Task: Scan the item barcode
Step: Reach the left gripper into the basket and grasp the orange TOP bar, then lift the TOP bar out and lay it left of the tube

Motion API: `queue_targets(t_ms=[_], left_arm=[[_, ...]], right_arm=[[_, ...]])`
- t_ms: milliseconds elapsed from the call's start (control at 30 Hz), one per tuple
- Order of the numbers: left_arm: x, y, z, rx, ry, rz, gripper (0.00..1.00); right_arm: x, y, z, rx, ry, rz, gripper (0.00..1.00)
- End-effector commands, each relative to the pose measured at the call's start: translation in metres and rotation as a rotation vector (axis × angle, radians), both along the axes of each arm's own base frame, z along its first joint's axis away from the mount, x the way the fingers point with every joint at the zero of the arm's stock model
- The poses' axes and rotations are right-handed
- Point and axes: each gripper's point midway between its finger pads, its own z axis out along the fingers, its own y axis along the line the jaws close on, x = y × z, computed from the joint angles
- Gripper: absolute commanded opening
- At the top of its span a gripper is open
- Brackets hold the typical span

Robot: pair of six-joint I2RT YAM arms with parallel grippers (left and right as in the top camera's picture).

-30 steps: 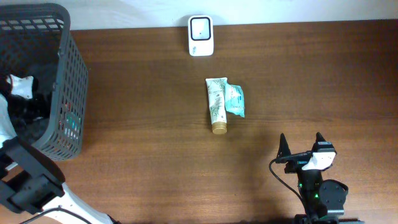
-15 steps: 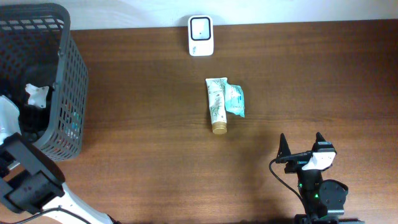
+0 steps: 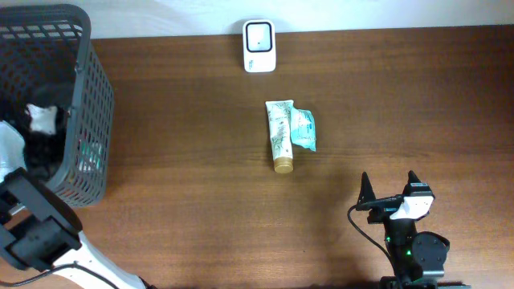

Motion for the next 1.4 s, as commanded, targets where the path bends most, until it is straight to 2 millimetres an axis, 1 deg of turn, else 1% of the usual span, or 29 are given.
queue_targets(t_ms=[0,33,67,100,133,167,200,267,367,433,533,633,767,833,900,1033,1067,1100,1133,1200,1233,1267,1300,1333,1367], left_arm=[[0.038,0.042,0.072,0.046,-0.157,0.243,0.0],[0.043,0.046,0.09,0.059,-0.186,0.254,0.0],[0.045,0.048,0.104,0.07,-0.204,0.254,0.0],[0.046,0.049,0.107,0.073,-0.208,0.254,0.09],[0.043,0.047,0.106,0.069,-0.196,0.245,0.42],[0.039,0.042,0.098,0.066,-0.164,0.202,0.47],[0.034,0.038,0.089,0.055,-0.131,0.176,0.57],[0.025,0.031,0.065,0.018,-0.072,0.173,0.57],[0.009,0.021,0.029,-0.005,0.008,0.127,0.62],[-0.001,0.021,0.014,0.009,0.053,0.114,0.62],[-0.023,0.027,-0.011,0.072,0.151,0.131,0.6],[-0.028,0.025,-0.022,0.07,0.164,0.131,0.57],[-0.029,0.025,-0.028,0.072,0.169,0.131,0.54],[-0.027,0.022,-0.027,0.053,0.158,0.128,0.47],[-0.025,0.017,-0.027,0.029,0.145,0.124,0.43],[-0.031,0.011,-0.035,0.012,0.169,0.12,0.42],[-0.029,-0.001,-0.038,-0.025,0.157,0.084,0.47],[-0.027,-0.006,-0.039,-0.04,0.148,0.066,0.5],[-0.026,-0.006,-0.04,-0.027,0.151,0.063,0.43],[-0.033,0.007,-0.042,0.065,0.203,0.07,0.14],[-0.038,0.017,-0.042,0.116,0.233,0.099,0.0],[-0.04,0.031,-0.035,0.174,0.253,0.167,0.0],[-0.037,0.04,-0.028,0.204,0.249,0.22,0.0],[-0.033,0.043,-0.022,0.212,0.234,0.243,0.0],[-0.019,0.054,0.002,0.232,0.178,0.29,0.0]], right_arm=[[0.0,0.004,-0.002,0.002,0.002,0.018,0.99],[0.0,0.004,-0.002,0.002,0.002,0.018,0.99],[0.0,0.004,-0.002,0.002,0.002,0.018,0.99],[0.0,0.004,-0.002,0.002,0.002,0.018,0.99],[0.0,0.004,-0.002,0.002,0.002,0.018,0.99],[0.0,0.004,-0.002,0.002,0.002,0.018,0.99],[0.0,0.004,-0.002,0.002,0.002,0.018,0.99],[0.0,0.004,-0.002,0.002,0.002,0.018,0.99],[0.0,0.003,-0.002,0.002,0.002,0.018,0.99],[0.0,0.004,-0.002,0.002,0.002,0.018,0.99],[0.0,0.004,-0.002,0.002,0.002,0.018,0.99],[0.0,0.004,-0.002,0.002,0.002,0.018,0.99],[0.0,0.004,-0.002,0.002,0.002,0.018,0.99],[0.0,0.003,-0.002,0.002,0.002,0.018,0.99],[0.0,0.004,-0.002,0.002,0.002,0.018,0.98],[0.0,0.004,-0.002,0.002,0.002,0.018,0.99],[0.0,0.004,-0.002,0.002,0.002,0.018,0.99],[0.0,0.003,-0.002,0.002,0.002,0.018,0.99],[0.0,0.004,-0.002,0.002,0.002,0.018,0.99],[0.0,0.003,-0.002,0.002,0.002,0.018,0.99],[0.0,0.004,-0.002,0.002,0.002,0.018,0.99],[0.0,0.003,-0.002,0.002,0.002,0.018,0.99],[0.0,0.003,-0.002,0.002,0.002,0.018,0.99],[0.0,0.003,-0.002,0.002,0.002,0.018,0.99],[0.0,0.003,-0.002,0.002,0.002,0.018,0.99]])
